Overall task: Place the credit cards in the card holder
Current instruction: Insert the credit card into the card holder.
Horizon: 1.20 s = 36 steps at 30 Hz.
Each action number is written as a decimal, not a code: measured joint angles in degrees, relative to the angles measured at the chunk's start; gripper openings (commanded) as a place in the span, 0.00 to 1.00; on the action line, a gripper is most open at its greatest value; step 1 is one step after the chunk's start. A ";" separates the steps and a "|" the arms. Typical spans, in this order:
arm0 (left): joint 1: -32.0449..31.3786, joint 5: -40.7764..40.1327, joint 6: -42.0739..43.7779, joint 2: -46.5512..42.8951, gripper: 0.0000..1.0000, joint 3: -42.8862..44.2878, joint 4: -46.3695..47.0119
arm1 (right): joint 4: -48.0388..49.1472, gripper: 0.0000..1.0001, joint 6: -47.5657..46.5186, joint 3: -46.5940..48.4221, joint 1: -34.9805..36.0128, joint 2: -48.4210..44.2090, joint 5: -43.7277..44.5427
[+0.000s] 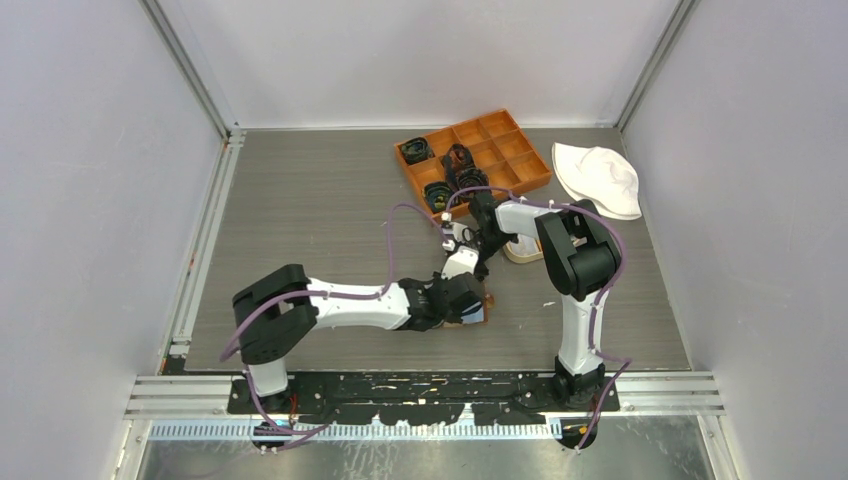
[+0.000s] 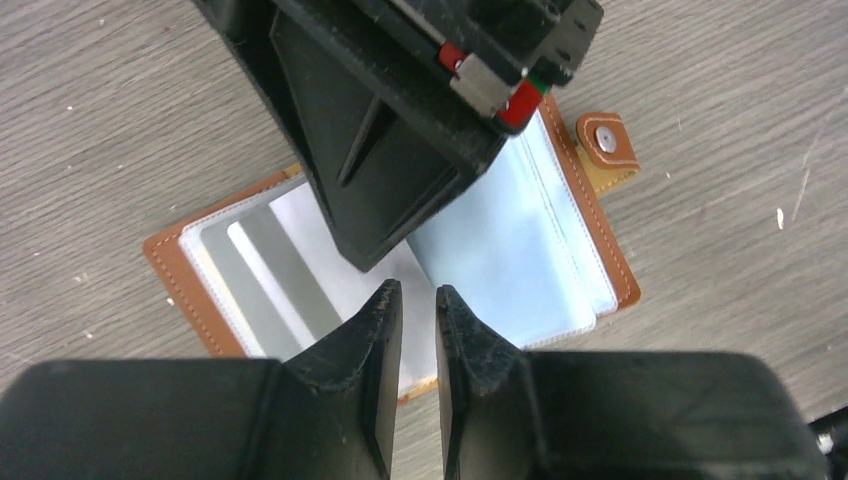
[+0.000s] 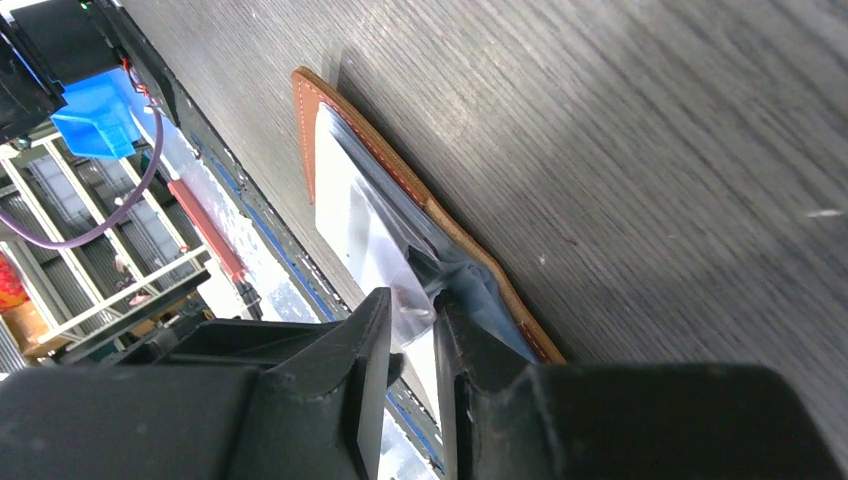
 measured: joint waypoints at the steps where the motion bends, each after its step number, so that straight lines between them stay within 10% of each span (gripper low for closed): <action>1: 0.00 0.13 0.31 -0.76 0.21 -0.55 0.15 | -0.02 0.29 -0.02 0.02 0.00 0.00 0.00; 14: -0.26 4.09 2.80 -9.57 0.02 -7.74 9.25 | -0.07 0.29 -0.15 0.04 0.00 0.00 0.00; 36: -0.37 1.53 2.86 2.93 0.12 1.79 2.43 | -0.13 0.30 -0.15 0.11 0.04 0.00 0.15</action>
